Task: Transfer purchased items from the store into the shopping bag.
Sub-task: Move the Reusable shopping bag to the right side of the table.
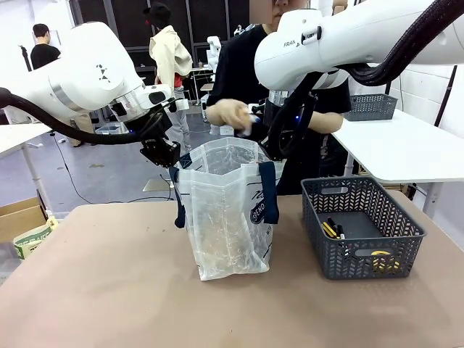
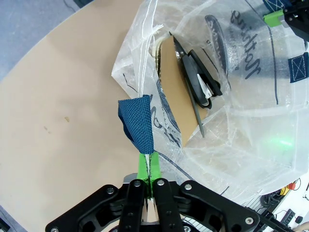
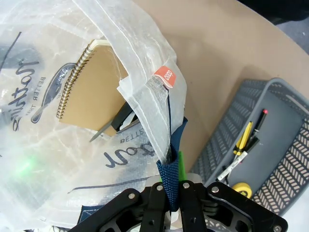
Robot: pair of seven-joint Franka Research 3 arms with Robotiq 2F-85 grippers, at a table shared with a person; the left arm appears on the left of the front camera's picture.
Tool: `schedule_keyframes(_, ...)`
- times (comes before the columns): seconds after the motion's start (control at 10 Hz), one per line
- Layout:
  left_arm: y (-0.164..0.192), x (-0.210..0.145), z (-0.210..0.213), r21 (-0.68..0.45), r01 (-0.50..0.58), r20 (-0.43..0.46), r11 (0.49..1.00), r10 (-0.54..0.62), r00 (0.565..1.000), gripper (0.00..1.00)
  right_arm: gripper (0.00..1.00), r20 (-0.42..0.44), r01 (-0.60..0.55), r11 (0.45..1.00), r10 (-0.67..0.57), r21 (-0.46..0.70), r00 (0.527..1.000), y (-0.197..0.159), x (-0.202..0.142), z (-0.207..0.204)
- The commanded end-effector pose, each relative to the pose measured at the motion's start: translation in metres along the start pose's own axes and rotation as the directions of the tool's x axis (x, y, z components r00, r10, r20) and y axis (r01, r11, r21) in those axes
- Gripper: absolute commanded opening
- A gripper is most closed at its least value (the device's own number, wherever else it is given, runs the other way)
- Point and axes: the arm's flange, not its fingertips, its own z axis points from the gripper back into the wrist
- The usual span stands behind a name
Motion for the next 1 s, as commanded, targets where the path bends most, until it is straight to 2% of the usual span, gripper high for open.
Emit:
schedule_keyframes(0.0, -0.0009, -0.0005, -0.0012, 0.001, -0.012, -0.003, 1.000, 0.012, 1.000, 0.00, 0.00, -0.004, 0.002, 1.000, -0.002, 0.001, 1.000, -0.0011, -0.0005, -0.0008)
schedule_keyframes(0.9, -0.0009, -0.0005, -0.0012, 0.001, -0.012, -0.003, 1.000, 0.012, 1.000, 0.00, 0.00, -0.004, 0.002, 1.000, -0.002, 0.001, 1.000, -0.0011, -0.0005, -0.0008)
